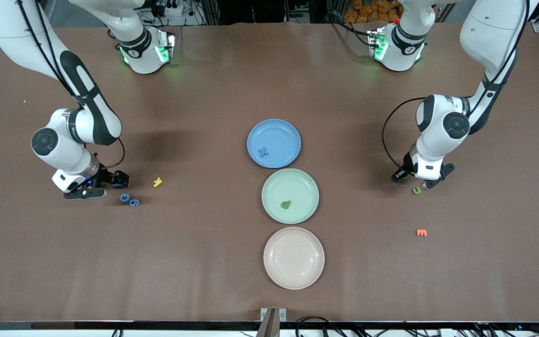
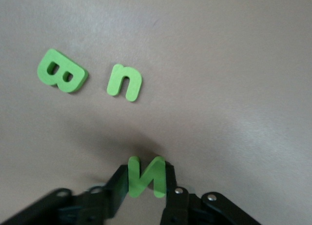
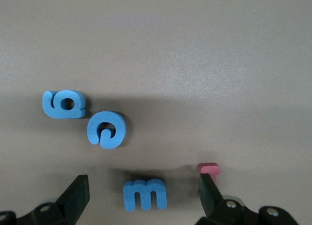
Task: Sort letters by color into matching plates
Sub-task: 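Carry the N to the green plate while the right gripper lowers onto m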
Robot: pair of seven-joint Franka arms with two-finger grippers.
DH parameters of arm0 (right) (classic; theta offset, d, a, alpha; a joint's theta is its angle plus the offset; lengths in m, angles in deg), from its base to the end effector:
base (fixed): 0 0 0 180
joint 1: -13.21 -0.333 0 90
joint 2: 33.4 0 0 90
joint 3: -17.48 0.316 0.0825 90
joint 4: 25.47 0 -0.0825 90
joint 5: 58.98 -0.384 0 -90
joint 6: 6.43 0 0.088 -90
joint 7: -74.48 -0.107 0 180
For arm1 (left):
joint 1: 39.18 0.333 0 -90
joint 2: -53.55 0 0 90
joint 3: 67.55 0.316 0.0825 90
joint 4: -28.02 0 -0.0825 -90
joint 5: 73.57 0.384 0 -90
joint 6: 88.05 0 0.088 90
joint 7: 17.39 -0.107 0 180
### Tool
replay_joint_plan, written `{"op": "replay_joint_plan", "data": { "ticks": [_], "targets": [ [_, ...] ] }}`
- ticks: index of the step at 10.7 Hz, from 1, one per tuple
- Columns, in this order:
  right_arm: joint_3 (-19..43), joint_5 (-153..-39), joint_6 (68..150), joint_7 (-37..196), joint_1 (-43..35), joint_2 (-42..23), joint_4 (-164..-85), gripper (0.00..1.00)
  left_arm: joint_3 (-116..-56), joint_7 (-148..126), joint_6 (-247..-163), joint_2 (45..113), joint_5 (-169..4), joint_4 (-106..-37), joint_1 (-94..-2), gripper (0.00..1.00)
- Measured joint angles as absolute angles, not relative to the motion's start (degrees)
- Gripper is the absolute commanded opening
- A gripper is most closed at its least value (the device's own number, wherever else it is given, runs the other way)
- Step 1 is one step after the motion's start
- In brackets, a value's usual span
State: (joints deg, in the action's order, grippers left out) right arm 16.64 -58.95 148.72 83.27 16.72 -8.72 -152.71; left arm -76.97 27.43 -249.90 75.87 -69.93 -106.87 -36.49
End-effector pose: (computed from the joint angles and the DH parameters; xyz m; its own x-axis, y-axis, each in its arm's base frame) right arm 0.5527 -0.0422 0.1839 0.9953 0.0797 0.0547 0.0790 -0.9968 0.0149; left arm 0.5139 -0.0674 0.1753 0.8123 0.5820 0.0365 0.5775 -0.8116 0.0887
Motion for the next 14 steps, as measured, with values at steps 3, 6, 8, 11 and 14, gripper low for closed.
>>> {"op": "replay_joint_plan", "data": {
  "ticks": [3,6,8,11,14],
  "targets": [
    [16.83,-58.95,149.03,83.27,16.72,-8.41,-152.74,1.0,-77.0,26.33,-249.25,75.59,-69.93,-106.74,-36.67,0.0],
    [16.92,-58.95,149.72,83.27,16.72,-8.35,-153.03,0.95,-77.08,25.52,-242.74,75.62,-69.93,-103.93,-36.84,0.0],
    [16.98,-58.95,150.49,83.31,16.72,-8.31,-153.7,0.95,-77.43,23.89,-235.43,75.56,-69.93,-99.36,-37.13,0.0],
    [17.05,-58.95,151.67,83.33,16.72,-8.27,-155.1,0.89,-80.29,22.67,-221.18,75.29,-69.93,-88.92,-37.86,0.0],
    [17.17,-58.95,152.62,83.36,16.72,-8.27,-155.82,0.83,-83.48,22.66,-218.37,75.31,-69.93,-84.95,-40.03,0.0]
  ]
}}
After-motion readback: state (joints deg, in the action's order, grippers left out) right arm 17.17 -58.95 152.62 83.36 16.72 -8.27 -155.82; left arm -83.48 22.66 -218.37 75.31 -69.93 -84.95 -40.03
